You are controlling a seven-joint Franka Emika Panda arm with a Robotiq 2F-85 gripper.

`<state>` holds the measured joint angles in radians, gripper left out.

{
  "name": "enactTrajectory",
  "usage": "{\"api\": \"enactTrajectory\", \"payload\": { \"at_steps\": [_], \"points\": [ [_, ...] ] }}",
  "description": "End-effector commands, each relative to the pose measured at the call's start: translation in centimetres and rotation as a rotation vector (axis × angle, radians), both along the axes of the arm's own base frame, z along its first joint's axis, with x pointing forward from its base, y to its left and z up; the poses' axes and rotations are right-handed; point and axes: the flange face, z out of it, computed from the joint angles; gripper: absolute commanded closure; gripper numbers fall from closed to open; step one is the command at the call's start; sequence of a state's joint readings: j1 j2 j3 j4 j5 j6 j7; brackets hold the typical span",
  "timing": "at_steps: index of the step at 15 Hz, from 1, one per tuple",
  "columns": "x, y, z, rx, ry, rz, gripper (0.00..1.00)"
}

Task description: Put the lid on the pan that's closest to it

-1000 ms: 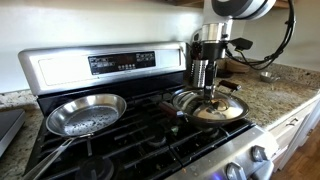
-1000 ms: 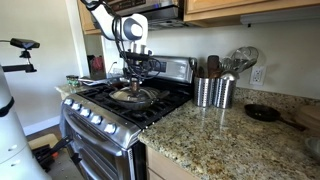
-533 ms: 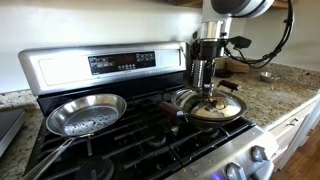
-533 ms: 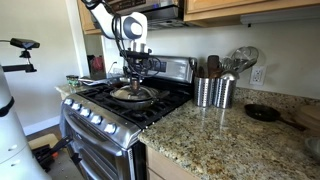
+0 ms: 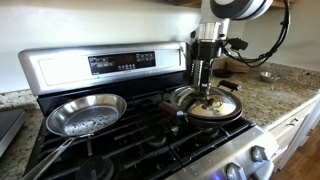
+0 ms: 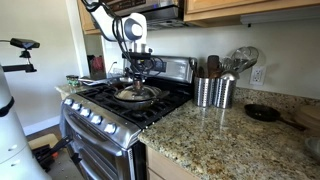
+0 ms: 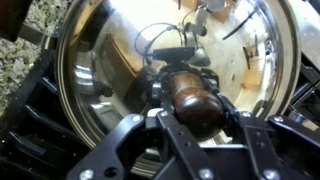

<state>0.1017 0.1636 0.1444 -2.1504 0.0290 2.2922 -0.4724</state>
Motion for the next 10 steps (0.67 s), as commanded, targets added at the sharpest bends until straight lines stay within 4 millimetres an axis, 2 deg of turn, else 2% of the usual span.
{"api": "enactTrajectory", "payload": {
  "at_steps": [1,6,10],
  "points": [
    [0.21,0.13,-1.01,0.007,-0.033,0.005,0.80],
    [0.39,0.60,-1.02,0.022,-0.041,0.006,0.80],
    [-0.31,0.88,-1.05,0.021,-0.023,0.014,0.80]
  ]
}}
